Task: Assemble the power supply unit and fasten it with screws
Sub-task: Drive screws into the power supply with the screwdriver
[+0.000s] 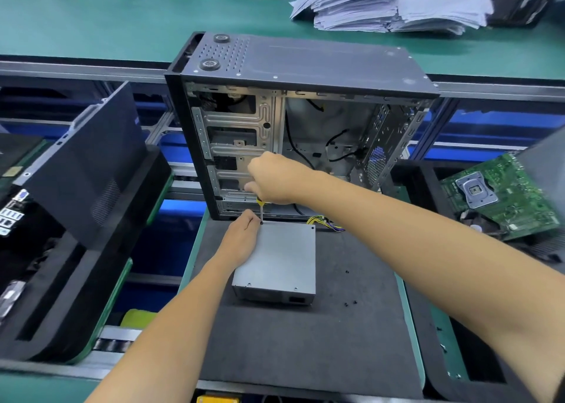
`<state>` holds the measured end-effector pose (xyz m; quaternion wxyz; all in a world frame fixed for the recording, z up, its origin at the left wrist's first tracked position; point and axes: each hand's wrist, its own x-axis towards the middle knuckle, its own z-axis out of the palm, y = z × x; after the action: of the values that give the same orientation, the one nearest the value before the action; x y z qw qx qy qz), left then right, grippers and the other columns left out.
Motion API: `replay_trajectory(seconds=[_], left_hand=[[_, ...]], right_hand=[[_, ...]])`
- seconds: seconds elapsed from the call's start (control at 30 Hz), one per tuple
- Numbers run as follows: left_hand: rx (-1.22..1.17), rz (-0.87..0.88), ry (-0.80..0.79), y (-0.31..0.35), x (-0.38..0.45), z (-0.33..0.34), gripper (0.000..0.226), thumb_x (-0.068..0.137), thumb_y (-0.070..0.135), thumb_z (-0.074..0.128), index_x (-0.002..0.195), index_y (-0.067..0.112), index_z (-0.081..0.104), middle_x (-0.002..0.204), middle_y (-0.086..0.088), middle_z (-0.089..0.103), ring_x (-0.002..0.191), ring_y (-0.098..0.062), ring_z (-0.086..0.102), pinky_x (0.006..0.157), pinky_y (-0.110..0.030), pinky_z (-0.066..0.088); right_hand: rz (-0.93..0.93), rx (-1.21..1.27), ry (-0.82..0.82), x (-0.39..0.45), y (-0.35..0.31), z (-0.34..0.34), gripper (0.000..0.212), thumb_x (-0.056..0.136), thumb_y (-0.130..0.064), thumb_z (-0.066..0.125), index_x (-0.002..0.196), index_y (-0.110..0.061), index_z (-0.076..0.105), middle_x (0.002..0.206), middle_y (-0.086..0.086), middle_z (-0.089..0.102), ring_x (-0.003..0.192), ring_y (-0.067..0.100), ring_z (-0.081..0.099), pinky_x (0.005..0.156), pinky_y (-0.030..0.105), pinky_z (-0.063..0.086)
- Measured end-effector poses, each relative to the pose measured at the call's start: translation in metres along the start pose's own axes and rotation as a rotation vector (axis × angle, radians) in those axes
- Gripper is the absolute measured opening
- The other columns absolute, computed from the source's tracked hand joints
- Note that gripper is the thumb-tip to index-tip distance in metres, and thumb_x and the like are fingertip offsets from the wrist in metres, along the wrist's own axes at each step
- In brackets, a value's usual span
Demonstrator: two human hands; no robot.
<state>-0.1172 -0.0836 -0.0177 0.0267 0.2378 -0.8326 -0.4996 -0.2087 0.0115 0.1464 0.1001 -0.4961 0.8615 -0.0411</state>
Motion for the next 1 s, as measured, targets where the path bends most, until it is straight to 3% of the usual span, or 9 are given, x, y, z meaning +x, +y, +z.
replay_trajectory(seconds=[0.07, 0.27, 0.43, 0.57, 0.63, 0.77, 0.87, 0.93, 1.0], left_hand=[[0.002, -0.007, -0.008, -0.001, 0.001, 0.0, 0.023, 0.1, 0.025, 0.036, 0.08, 0.027, 0.046, 0.083, 0.004, 0.053, 0.078, -0.013, 0.045, 0.065, -0.031, 0.033], [-0.008, -0.008, -0.005, -0.001, 0.001, 0.0, 0.017, 0.096, 0.027, 0.042, 0.08, 0.026, 0.049, 0.084, 0.005, 0.057, 0.077, -0.011, 0.048, 0.064, -0.031, 0.034], [-0.021, -0.008, 0.007, -0.002, 0.002, 0.001, 0.018, 0.094, 0.025, 0.045, 0.076, 0.026, 0.048, 0.076, 0.006, 0.054, 0.072, -0.012, 0.045, 0.063, -0.031, 0.034], [-0.007, -0.005, 0.016, 0.0, 0.002, 0.002, 0.017, 0.094, 0.021, 0.046, 0.078, 0.018, 0.049, 0.077, 0.002, 0.053, 0.075, -0.016, 0.045, 0.065, -0.032, 0.034], [0.139, 0.066, 0.063, 0.004, -0.001, 0.0, 0.013, 0.093, 0.019, 0.047, 0.081, 0.016, 0.052, 0.082, 0.002, 0.054, 0.08, -0.017, 0.048, 0.068, -0.033, 0.036], [0.571, 0.438, 0.258, 0.038, -0.01, 0.011, 0.007, 0.086, 0.014, 0.058, 0.093, 0.013, 0.06, 0.091, 0.002, 0.055, 0.087, -0.018, 0.046, 0.077, -0.035, 0.033], [0.664, 0.674, 0.015, 0.08, -0.017, 0.043, 0.009, 0.078, 0.009, 0.058, 0.07, 0.008, 0.056, 0.074, -0.012, 0.059, 0.075, -0.034, 0.053, 0.063, -0.035, 0.035], [0.664, 0.677, -0.189, 0.097, -0.022, 0.068, 0.017, 0.082, 0.01, 0.056, 0.067, 0.012, 0.05, 0.077, -0.017, 0.061, 0.078, -0.036, 0.055, 0.061, -0.033, 0.032], [0.668, 0.64, -0.282, 0.101, -0.022, 0.09, 0.016, 0.085, 0.011, 0.054, 0.07, 0.014, 0.051, 0.085, -0.016, 0.064, 0.083, -0.034, 0.057, 0.062, -0.032, 0.029]], right_hand=[[0.018, 0.014, 0.022, 0.001, 0.0, 0.002, 0.034, 0.1, -0.03, 0.048, 0.071, -0.014, 0.037, 0.067, -0.001, 0.037, 0.057, 0.012, 0.039, 0.046, 0.027, 0.025], [0.057, 0.082, 0.097, -0.007, 0.007, 0.002, 0.025, 0.099, -0.029, 0.047, 0.084, -0.01, 0.044, 0.071, 0.001, 0.039, 0.058, 0.015, 0.039, 0.046, 0.027, 0.024], [0.08, 0.092, 0.111, -0.013, 0.015, -0.005, 0.023, 0.1, -0.028, 0.047, 0.089, -0.008, 0.048, 0.091, 0.01, 0.052, 0.071, 0.025, 0.051, 0.05, 0.029, 0.031], [0.087, 0.131, 0.119, -0.022, 0.022, -0.008, 0.021, 0.099, -0.028, 0.048, 0.086, -0.012, 0.048, 0.087, 0.007, 0.048, 0.072, 0.023, 0.053, 0.052, 0.029, 0.032], [0.1, 0.149, 0.114, -0.031, 0.029, -0.01, 0.021, 0.099, -0.025, 0.049, 0.083, -0.012, 0.047, 0.086, 0.007, 0.049, 0.065, 0.019, 0.048, 0.049, 0.028, 0.029], [0.114, 0.153, 0.066, -0.05, 0.045, -0.01, 0.016, 0.093, -0.015, 0.055, 0.078, -0.01, 0.052, 0.084, 0.009, 0.059, 0.065, 0.024, 0.051, 0.048, 0.029, 0.032], [0.122, 0.12, -0.011, -0.066, 0.056, -0.008, 0.011, 0.088, -0.007, 0.053, 0.08, -0.003, 0.061, 0.084, 0.011, 0.066, 0.075, 0.027, 0.057, 0.054, 0.032, 0.04], [0.136, 0.089, -0.06, -0.079, 0.066, -0.004, 0.014, 0.085, -0.005, 0.053, 0.085, 0.001, 0.066, 0.085, 0.014, 0.069, 0.082, 0.029, 0.063, 0.058, 0.032, 0.046], [0.16, 0.096, -0.071, -0.094, 0.079, 0.003, 0.014, 0.084, -0.008, 0.056, 0.087, -0.001, 0.068, 0.085, 0.012, 0.069, 0.086, 0.029, 0.062, 0.055, 0.03, 0.043]])
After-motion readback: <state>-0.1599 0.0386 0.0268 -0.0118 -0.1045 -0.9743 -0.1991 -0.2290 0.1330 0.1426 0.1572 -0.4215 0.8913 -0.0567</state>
